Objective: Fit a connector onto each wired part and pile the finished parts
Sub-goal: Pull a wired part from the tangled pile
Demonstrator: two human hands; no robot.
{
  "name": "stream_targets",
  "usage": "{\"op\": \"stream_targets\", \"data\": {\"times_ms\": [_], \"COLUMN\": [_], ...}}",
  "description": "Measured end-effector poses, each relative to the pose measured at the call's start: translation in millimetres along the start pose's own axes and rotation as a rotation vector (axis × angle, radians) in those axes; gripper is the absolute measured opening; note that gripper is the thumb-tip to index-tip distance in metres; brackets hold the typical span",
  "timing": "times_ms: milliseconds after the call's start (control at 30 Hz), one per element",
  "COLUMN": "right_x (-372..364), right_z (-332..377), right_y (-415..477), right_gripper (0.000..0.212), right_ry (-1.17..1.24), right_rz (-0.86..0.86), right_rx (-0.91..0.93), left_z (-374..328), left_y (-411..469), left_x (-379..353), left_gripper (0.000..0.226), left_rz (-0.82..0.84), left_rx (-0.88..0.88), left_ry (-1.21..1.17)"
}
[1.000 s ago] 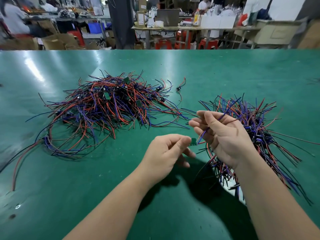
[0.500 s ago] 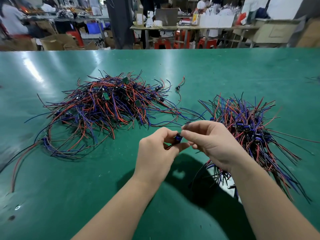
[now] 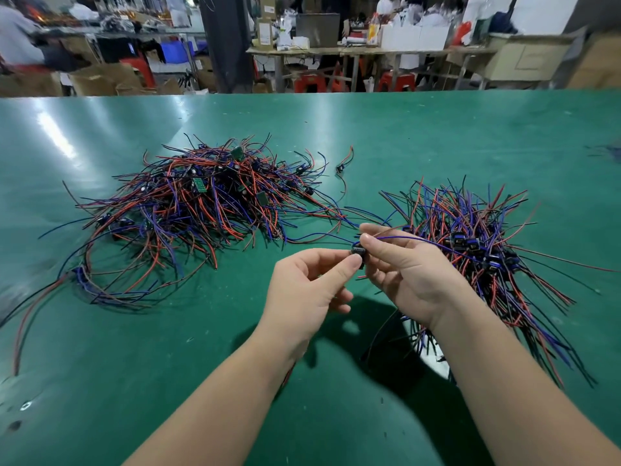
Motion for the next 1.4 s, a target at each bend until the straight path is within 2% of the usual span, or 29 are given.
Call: {"op": "stream_targets", "data": {"times_ms": [200, 400, 467, 567, 633, 800, 867, 1033, 1267, 1400], "right_x": [2.3, 2.2, 4.2, 9.8, 15.4, 34.6, 36.9, 34.2, 32.4, 29.6], "right_z": [-6.3, -4.8, -2.3, 2.8, 9.2, 27.0, 29.2, 29.1, 30.3, 28.8], "right_y": [2.9, 2.1, 0.4, 0.0, 2.0, 5.8, 6.1, 4.8, 1.9, 1.4], "right_gripper": [0.018, 0.012, 0.007, 0.014, 0.005, 0.009, 0.009, 0.009, 0.007, 0.017], "right_ry": [-0.028, -0.216, -0.337, -0.456, -0.434, -0.221, -0.144, -0.071, -0.063, -0.110], "right_rz": [-0.072, 0.091, 0.090, 0.043, -0.013, -0.200, -0.225, -0.235, -0.290, -0.341], "right_rx": [-0.079, 0.006, 0.044, 0.069, 0.102, 0.187, 0.228, 0.280, 0.222, 0.233], "left_z": [1.4, 4.9, 6.7, 6.3, 4.8, 8.1, 8.2, -0.7, -10.4, -11.4], "left_y": [0.4, 2.4, 2.6, 2.6, 3.3, -2.3, -3.2, -4.8, -7.0, -8.3], "left_x": [6.6, 8.0, 6.5, 5.6, 7.1, -2.0, -5.6, -2.6, 2.9, 2.9], "left_gripper": [0.007, 0.006, 0.005, 0.007, 0.010, 0.038, 0.033, 0.003, 0.011, 0.009], "left_rz": [-0.043, -0.013, 0.023, 0.054, 0.057, 0.142, 0.206, 0.319, 0.460, 0.544], "left_rx": [-0.146, -0.188, -0.162, -0.102, -0.058, 0.096, 0.118, 0.132, 0.193, 0.193], "left_ry": [0.363, 0.476, 0.473, 0.430, 0.393, 0.369, 0.377, 0.389, 0.374, 0.380]}}
Point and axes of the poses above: each hand's wrist, its own y-axis towards the middle knuckle, its own x-axis out of the back of the hand, z = x × y, the point moved 3 cm from there along y, towards the middle knuckle, and after that the axes turned 4 degrees about -y, right-handed, at the moved point
